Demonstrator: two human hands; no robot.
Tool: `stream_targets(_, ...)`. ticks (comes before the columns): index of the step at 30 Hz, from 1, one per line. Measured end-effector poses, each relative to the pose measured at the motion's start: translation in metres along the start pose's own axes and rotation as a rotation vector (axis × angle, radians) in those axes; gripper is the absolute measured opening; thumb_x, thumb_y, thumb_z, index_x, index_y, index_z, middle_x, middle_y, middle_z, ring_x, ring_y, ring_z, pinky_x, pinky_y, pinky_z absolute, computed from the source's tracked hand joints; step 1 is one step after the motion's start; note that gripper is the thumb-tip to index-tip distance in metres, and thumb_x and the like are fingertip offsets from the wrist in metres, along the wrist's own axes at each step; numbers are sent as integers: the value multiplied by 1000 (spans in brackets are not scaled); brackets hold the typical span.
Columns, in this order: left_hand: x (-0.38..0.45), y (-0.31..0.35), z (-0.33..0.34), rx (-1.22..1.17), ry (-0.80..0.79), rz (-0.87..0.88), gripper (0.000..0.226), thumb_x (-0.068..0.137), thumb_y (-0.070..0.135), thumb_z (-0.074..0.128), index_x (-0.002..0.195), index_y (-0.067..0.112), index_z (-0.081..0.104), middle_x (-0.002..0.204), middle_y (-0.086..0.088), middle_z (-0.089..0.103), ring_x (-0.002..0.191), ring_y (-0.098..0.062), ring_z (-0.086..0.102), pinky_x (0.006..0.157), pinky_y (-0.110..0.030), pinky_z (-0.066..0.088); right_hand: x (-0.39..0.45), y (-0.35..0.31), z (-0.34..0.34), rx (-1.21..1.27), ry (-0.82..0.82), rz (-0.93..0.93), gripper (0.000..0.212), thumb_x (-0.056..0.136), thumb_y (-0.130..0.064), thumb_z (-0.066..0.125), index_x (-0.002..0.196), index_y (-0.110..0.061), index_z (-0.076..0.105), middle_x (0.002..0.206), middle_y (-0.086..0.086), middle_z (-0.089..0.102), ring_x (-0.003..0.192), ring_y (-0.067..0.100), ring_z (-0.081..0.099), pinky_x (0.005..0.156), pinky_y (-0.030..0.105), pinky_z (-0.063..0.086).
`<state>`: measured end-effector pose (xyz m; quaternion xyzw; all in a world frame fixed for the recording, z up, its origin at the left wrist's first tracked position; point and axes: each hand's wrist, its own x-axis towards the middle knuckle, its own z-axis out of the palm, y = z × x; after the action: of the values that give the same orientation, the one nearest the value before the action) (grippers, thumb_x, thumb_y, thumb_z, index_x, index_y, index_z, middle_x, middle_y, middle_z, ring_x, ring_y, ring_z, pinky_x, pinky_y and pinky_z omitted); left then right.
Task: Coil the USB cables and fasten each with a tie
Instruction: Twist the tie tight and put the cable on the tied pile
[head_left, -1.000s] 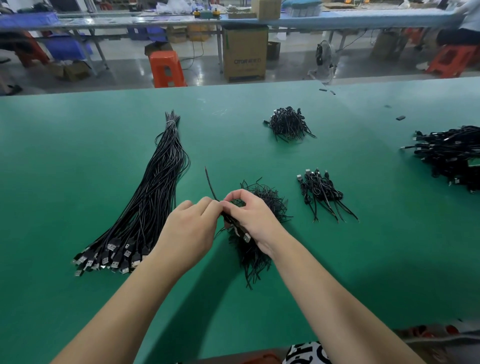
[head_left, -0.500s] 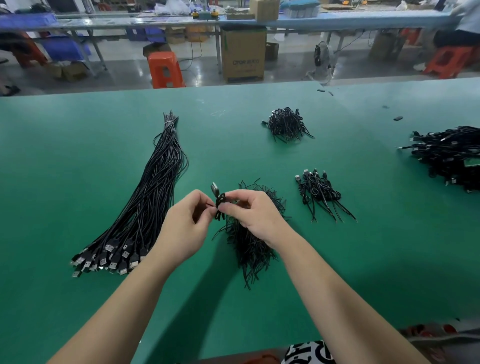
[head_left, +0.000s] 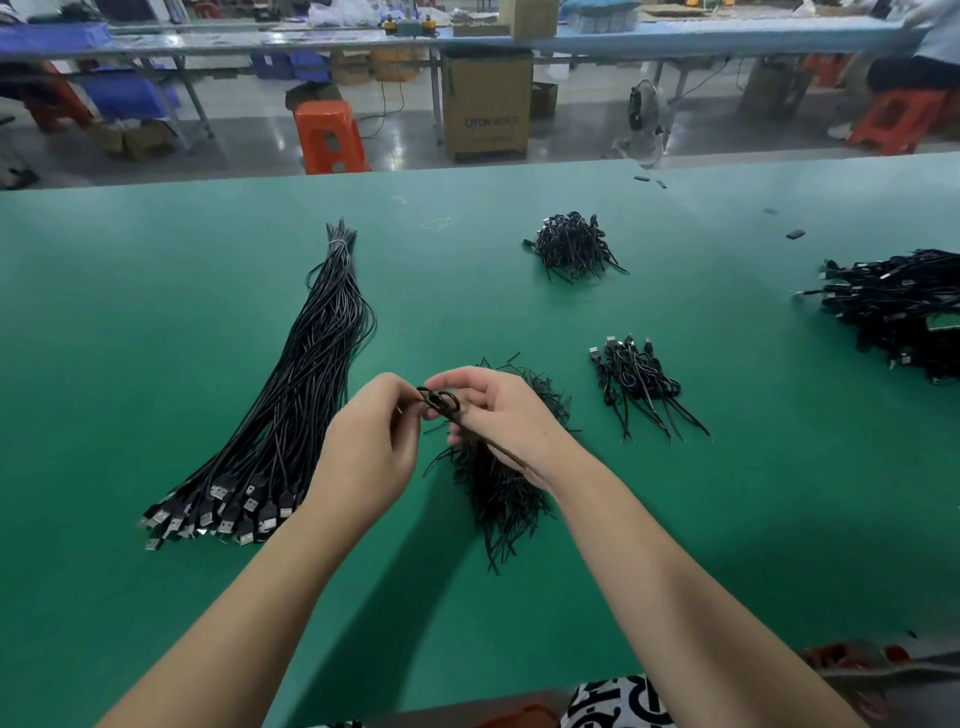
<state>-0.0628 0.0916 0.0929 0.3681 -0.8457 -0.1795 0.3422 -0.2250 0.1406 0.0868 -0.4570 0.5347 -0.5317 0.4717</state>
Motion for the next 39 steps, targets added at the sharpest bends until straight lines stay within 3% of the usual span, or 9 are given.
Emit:
stream_targets(4,5,-2,-3,-63,35,-100,13,95,13,63,87,19,56,73,10,59,70,-5,56,62,-10,39,-1,-3,1,-60,18,-37,13,93,-8,71,102,-17,72,83,-5,71,65,9,58,58,19,49)
stream_targets(9,1,-3,1,133,67,121,7,97,6,56,91,8,59,84,-5,60,74,-27,51,67,-33,38,0,-3,-1,-132,89,-17,12,93,-24,72,80,-24,71,58,-8,53,49,14,36,50,25,32)
stream_targets(12,0,-7,3,272,80,312,10,90,0,54,84,5,60,79,-9,60,71,-25,45,68,-34,35,-1,0,0,-63,63,27,4,96,-23,67,95,-19,67,51,-12,48,42,9,26,42,19,24)
stream_targets(16,-2,-10,5,376,2,447,14,81,-9,56,85,3,63,82,-11,62,69,-32,58,69,-36,36,1,6,1,-109,71,88,4,99,-22,62,102,-23,59,50,-8,35,39,10,23,37,18,21)
stream_targets(21,-3,-6,4,160,-49,172,10,95,-1,56,93,7,62,87,-4,61,72,-29,52,69,-33,37,0,7,0,-28,69,81,18,102,-24,56,93,-24,72,59,-9,51,43,10,33,40,20,31)
stream_targets(26,2,-3,3,-79,-3,-106,13,96,10,60,86,16,57,69,10,55,64,-5,51,59,-13,37,-3,8,2,6,-22,11,38,94,6,56,110,-26,71,89,1,62,55,8,49,58,25,49)
stream_targets(30,2,-1,6,-195,-3,-205,15,96,12,61,83,19,57,64,7,56,59,-5,50,54,-13,36,-3,8,2,-128,103,-14,18,90,-19,76,108,-21,76,87,-5,68,54,11,48,57,27,46)
stream_targets(34,-2,2,9,33,32,22,8,97,6,57,91,10,59,81,1,60,72,-18,54,66,-30,42,-4,9,1,-176,106,20,15,98,-30,64,90,-33,76,56,-8,58,45,10,46,52,21,43)
stream_targets(39,-3,-15,10,362,70,529,17,84,-9,51,90,2,62,86,-11,61,76,-29,54,71,-36,38,-8,8,5,-8,-28,116,33,105,-24,53,80,-20,73,66,-5,64,51,9,48,59,31,54)
